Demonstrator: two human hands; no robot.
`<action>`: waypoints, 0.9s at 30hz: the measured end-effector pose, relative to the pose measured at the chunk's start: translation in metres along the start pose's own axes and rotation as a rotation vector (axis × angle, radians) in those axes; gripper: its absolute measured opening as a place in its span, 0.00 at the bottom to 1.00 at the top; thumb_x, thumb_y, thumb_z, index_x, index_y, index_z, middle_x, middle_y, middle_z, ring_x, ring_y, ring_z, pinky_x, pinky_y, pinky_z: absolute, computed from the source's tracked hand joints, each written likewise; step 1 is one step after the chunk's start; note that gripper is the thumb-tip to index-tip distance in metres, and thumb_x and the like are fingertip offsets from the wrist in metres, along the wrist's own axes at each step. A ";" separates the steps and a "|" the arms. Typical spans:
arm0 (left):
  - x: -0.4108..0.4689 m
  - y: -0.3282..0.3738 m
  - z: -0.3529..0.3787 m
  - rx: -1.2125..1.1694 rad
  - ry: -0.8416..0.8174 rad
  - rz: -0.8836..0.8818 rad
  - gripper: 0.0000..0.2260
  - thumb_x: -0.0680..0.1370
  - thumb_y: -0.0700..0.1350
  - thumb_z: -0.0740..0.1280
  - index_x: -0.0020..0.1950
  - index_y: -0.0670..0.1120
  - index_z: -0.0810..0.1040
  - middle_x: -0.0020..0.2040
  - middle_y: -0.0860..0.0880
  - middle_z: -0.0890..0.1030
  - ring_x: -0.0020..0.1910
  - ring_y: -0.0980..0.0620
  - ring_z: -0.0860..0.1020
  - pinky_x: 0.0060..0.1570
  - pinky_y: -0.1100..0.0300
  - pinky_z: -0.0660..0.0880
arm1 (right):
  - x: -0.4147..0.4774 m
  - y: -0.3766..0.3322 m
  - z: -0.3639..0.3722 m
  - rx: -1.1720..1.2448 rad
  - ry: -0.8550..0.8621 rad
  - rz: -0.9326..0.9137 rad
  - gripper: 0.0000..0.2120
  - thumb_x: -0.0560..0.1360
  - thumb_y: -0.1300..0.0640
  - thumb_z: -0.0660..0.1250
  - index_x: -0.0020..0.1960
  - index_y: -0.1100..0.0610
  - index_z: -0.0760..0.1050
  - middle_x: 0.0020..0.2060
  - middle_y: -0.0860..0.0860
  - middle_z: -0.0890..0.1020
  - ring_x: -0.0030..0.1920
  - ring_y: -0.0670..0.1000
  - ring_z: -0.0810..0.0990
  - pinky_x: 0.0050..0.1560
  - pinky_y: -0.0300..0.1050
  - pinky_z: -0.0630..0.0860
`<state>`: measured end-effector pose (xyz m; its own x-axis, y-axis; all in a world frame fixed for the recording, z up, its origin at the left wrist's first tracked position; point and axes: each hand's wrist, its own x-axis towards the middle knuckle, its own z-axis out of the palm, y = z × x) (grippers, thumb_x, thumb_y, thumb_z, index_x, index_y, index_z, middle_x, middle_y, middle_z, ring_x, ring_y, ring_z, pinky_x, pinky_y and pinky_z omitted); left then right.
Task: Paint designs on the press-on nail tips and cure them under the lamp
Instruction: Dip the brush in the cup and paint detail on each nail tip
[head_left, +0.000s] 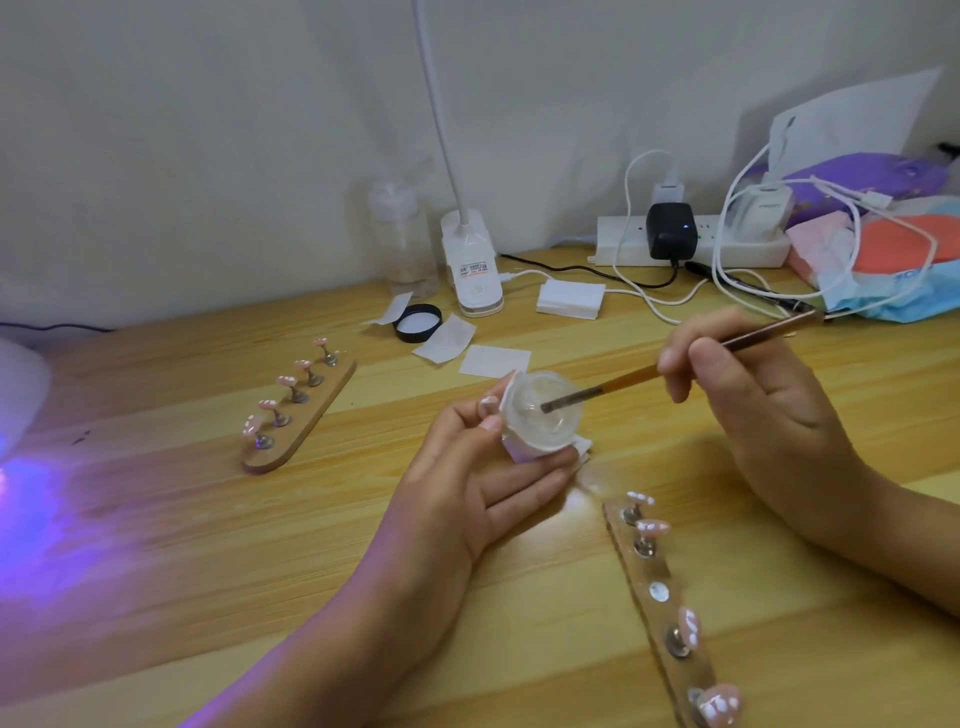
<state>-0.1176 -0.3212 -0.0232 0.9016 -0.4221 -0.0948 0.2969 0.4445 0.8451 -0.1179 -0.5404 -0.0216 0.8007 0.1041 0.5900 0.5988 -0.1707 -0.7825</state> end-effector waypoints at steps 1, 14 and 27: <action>0.000 0.002 0.000 -0.010 0.002 -0.010 0.10 0.79 0.44 0.61 0.59 0.43 0.71 0.58 0.48 0.84 0.55 0.36 0.82 0.54 0.51 0.80 | 0.001 0.000 -0.002 0.053 0.048 0.030 0.09 0.80 0.55 0.56 0.48 0.51 0.74 0.39 0.50 0.74 0.40 0.45 0.72 0.46 0.33 0.70; 0.003 0.006 -0.001 -0.070 0.019 -0.075 0.04 0.82 0.44 0.58 0.55 0.46 0.69 0.49 0.49 0.86 0.55 0.36 0.82 0.55 0.48 0.79 | 0.012 0.009 -0.010 0.354 0.291 0.218 0.17 0.78 0.58 0.56 0.39 0.47 0.80 0.36 0.46 0.75 0.36 0.45 0.72 0.41 0.39 0.71; 0.003 0.004 0.002 -0.015 0.016 -0.050 0.10 0.76 0.44 0.63 0.56 0.44 0.71 0.56 0.52 0.84 0.54 0.37 0.82 0.52 0.51 0.81 | 0.016 0.016 -0.009 0.468 0.311 0.375 0.07 0.81 0.58 0.61 0.47 0.52 0.76 0.33 0.47 0.80 0.36 0.44 0.79 0.40 0.36 0.77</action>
<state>-0.1146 -0.3226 -0.0194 0.8905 -0.4311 -0.1454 0.3462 0.4346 0.8314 -0.0951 -0.5505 -0.0230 0.9551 -0.1781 0.2367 0.2827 0.3097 -0.9078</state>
